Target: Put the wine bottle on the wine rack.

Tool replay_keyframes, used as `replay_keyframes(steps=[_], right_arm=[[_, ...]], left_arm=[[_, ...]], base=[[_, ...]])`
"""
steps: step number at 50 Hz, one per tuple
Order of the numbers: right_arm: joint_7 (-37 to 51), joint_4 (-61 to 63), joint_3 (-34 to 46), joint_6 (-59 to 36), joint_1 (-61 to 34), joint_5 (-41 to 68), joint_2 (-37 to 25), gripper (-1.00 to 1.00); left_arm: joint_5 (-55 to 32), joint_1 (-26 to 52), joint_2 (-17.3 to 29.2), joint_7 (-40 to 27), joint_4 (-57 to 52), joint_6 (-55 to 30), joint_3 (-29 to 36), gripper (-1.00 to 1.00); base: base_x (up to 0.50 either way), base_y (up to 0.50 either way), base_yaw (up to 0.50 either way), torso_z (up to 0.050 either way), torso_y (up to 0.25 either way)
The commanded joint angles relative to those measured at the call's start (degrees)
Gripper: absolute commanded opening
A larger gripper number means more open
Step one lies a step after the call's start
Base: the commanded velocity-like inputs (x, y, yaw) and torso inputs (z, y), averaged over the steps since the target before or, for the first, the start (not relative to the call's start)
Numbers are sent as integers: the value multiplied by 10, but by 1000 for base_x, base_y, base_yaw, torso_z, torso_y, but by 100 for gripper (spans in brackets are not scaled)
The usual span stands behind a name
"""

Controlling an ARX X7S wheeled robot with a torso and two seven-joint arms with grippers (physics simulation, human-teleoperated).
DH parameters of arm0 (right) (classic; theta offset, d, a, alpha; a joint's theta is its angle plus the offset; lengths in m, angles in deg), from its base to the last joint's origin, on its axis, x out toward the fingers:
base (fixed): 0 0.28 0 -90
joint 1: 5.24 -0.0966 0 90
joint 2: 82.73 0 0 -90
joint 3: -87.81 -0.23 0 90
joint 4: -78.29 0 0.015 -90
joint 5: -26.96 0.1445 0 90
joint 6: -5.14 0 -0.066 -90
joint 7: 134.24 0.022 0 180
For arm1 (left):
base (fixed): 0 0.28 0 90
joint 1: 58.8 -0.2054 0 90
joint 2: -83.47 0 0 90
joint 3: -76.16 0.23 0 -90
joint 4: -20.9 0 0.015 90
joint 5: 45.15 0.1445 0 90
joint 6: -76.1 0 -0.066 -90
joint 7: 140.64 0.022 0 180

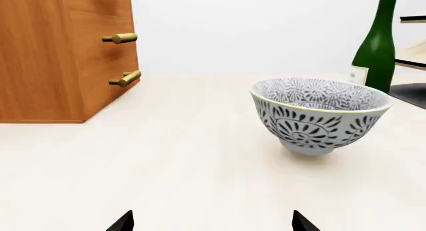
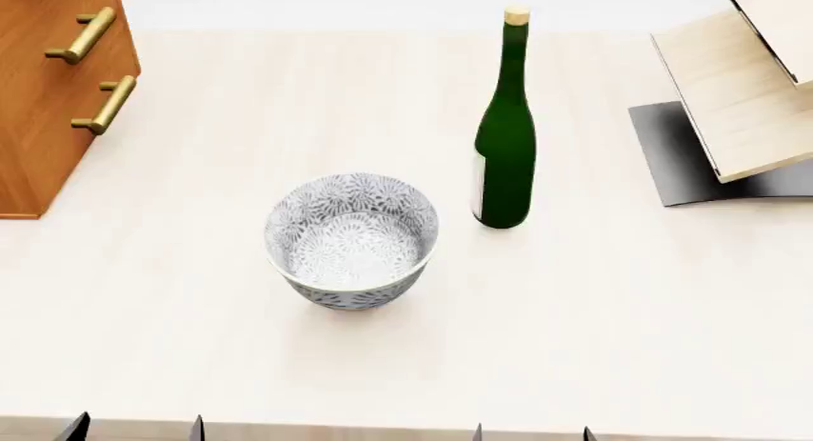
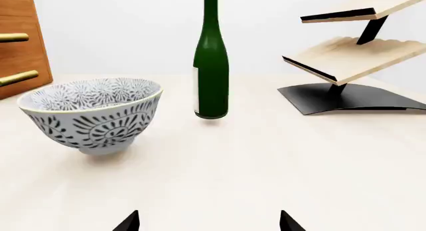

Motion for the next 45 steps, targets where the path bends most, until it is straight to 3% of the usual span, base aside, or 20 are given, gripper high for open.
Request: replay_keyframes(steps=[1, 18, 27, 30, 31, 32, 41, 45], right_arm=[[13, -2, 13, 0, -2, 10, -10, 100], [47, -12, 40, 9, -9, 18, -35, 100], [57, 94, 47, -9, 25, 23, -48, 100], [60, 143, 49, -16, 42, 25, -53, 100], [59, 165, 49, -12, 50, 26, -55, 100], [59, 175, 50, -13, 54, 29, -57, 100], [69, 313, 54, 23, 113, 22, -72, 100], [72, 365, 56, 48, 141, 21, -78, 100]], left_arm=[[-7, 2, 7, -8, 2, 0, 8, 100], [-31, 18, 29, -51, 30, 8, 52, 100], [-36, 17, 39, -63, 1, 34, 57, 100], [-38, 5, 44, -67, -45, 26, 59, 100], [-30, -5, 55, -57, -69, 62, 67, 100], [-40, -12, 50, -70, -99, 8, 59, 100], [-39, -65, 65, -84, -241, 1, 66, 100], [-39, -88, 69, -89, -286, 32, 67, 100]], base=[[0, 0, 0, 0, 0], [0, 0, 0, 0, 0], [0, 0, 0, 0, 0], [0, 0, 0, 0, 0], [0, 0, 0, 0, 0], [0, 0, 0, 0, 0], [0, 0, 0, 0, 0], [0, 0, 0, 0, 0]])
